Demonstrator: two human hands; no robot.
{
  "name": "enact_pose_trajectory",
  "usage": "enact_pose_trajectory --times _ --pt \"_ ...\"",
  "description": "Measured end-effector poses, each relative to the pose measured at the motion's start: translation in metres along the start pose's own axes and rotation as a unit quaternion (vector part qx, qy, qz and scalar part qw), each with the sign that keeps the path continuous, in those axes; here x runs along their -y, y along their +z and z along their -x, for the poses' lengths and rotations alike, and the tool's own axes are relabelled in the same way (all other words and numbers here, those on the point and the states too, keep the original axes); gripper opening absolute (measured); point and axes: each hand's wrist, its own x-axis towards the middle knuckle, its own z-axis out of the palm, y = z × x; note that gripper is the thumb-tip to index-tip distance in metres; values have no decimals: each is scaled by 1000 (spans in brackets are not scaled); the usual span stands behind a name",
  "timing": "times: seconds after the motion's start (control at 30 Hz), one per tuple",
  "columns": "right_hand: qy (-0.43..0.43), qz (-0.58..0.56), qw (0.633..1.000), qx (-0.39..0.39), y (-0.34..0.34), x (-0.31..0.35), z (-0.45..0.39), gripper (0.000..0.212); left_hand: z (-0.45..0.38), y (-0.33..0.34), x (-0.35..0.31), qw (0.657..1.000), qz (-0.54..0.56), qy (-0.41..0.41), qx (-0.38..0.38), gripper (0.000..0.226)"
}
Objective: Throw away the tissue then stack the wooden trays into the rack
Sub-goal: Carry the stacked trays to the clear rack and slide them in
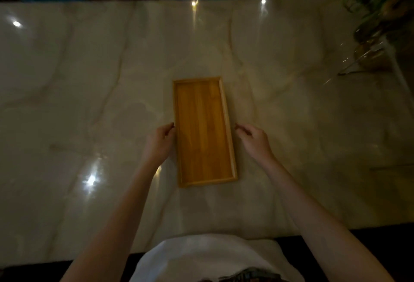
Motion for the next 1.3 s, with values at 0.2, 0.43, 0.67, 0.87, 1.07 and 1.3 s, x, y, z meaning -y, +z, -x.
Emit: enact_pose_trajectory --times 0.2,0.43,0.67,0.87,1.07,1.3 --pt "116 -268 955 44 29 18 -25 37 -12 15 -14 979 191 -58 -27 44" --pt "151 -328 932 3 42 17 -23 40 -6 26 -9 960 268 -54 -51 45" --pt "68 -229 971 -27 39 16 -26 34 -10 19 -12 961 266 -66 -41 43" --pt "82 -339 937 -8 24 31 -69 40 -42 2 -17 926 360 -103 -59 42" --pt "70 -362 927 70 35 45 -98 49 -65 12 -23 908 407 -96 -3 38" --pt "66 -407 907 83 45 37 -100 49 -64 17 -21 930 361 -63 -15 41"
